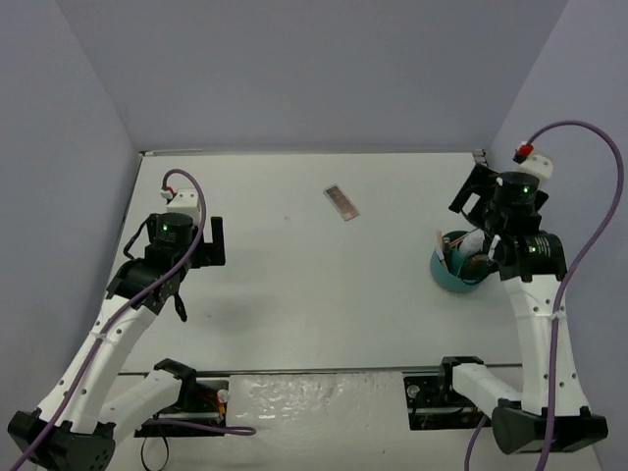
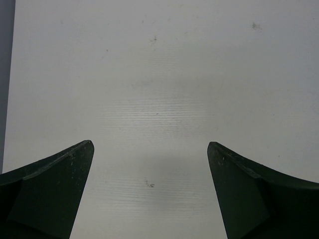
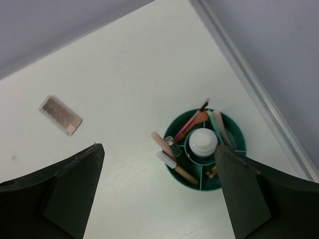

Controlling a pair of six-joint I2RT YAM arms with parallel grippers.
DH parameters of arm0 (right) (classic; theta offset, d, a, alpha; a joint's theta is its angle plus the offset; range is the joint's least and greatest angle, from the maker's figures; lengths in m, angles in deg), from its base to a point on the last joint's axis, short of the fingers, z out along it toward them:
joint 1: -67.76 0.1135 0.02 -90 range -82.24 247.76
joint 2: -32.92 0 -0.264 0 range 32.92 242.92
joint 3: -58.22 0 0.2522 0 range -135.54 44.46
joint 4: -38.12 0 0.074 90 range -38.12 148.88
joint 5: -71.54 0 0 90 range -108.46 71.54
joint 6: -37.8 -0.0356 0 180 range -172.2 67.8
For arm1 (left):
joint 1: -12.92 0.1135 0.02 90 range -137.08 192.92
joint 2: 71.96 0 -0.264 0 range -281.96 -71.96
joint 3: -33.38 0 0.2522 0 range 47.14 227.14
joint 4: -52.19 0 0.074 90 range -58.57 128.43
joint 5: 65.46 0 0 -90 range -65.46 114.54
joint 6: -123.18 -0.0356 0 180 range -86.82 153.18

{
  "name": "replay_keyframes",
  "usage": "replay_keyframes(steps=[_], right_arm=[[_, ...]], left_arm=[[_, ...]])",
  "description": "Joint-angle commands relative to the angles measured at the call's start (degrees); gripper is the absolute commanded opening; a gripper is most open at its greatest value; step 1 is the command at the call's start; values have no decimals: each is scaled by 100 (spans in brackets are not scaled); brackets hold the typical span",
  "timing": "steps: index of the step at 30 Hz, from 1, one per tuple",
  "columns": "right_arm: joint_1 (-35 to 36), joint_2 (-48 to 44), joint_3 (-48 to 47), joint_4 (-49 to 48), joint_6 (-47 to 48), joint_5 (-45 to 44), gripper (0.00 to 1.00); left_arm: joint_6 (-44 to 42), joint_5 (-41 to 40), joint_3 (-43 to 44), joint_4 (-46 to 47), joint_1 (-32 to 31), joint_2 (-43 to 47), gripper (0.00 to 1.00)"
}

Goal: Organize the makeup

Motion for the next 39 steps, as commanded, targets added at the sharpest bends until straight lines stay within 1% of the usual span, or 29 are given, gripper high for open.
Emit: replay_keyframes(steps=[1, 3, 4, 5, 7, 9, 12, 14, 16, 17, 19, 22, 27, 30, 33, 37, 39], right_arm=[[461, 1052, -543, -410, 1244, 1216, 92], [1044, 1559, -678, -561, 1472, 1044, 94], [1191, 1776, -735, -649, 1560, 918, 95], [1318, 2127, -820, -752, 1632, 1010, 96], [1390, 2652, -922, -901, 1688, 1353, 99], [1569, 2997, -1036, -1032, 1794, 1381, 100], [1779, 3816, -1132, -1425, 1863, 1284, 100], [1882, 4192, -1268, -1567, 2035, 1324, 100], [1950, 4766, -1419, -1809, 2142, 1407, 100], [1969, 4782, -1489, -1857, 2186, 1466, 100], [2024, 5361, -1795, -1899, 2320, 1609, 100], [2141, 5996, -2256, -1937, 2571, 1676, 100], [2180, 6671, -2711, -2066, 2587, 1662, 100], [2172, 6943, -2838, -2198, 2602, 1498, 100], [2190, 7130, -2863, -2239, 2629, 1453, 100], [2199, 7149, -2698, -2256, 2637, 1427, 99], [2210, 7083, -2464, -2282, 2620, 1418, 94]], left_arm=[[73, -3, 38, 352, 75, -50, 97], [75, -20, 30, 344, 116, -88, 97], [82, -16, 30, 344, 123, -112, 97], [85, 1, 29, 345, 148, -152, 97], [108, 33, 21, 353, 195, -215, 97], [132, 73, 13, 361, 277, -264, 97], [143, 63, -17, 392, 330, -325, 97], [141, 33, -33, 414, 345, -351, 97], [126, -27, -49, 414, 345, -381, 97], [126, -29, -49, 414, 345, -390, 97], [110, -83, -49, 414, 353, -414, 97], [99, -90, -58, 431, 363, -459, 97], [108, 6, -57, 441, 390, -551, 97], [108, 28, -40, 432, 400, -578, 97], [108, 69, -40, 440, 434, -576, 97], [108, 110, -38, 449, 450, -567, 97], [117, 135, -37, 452, 462, -561, 97]])
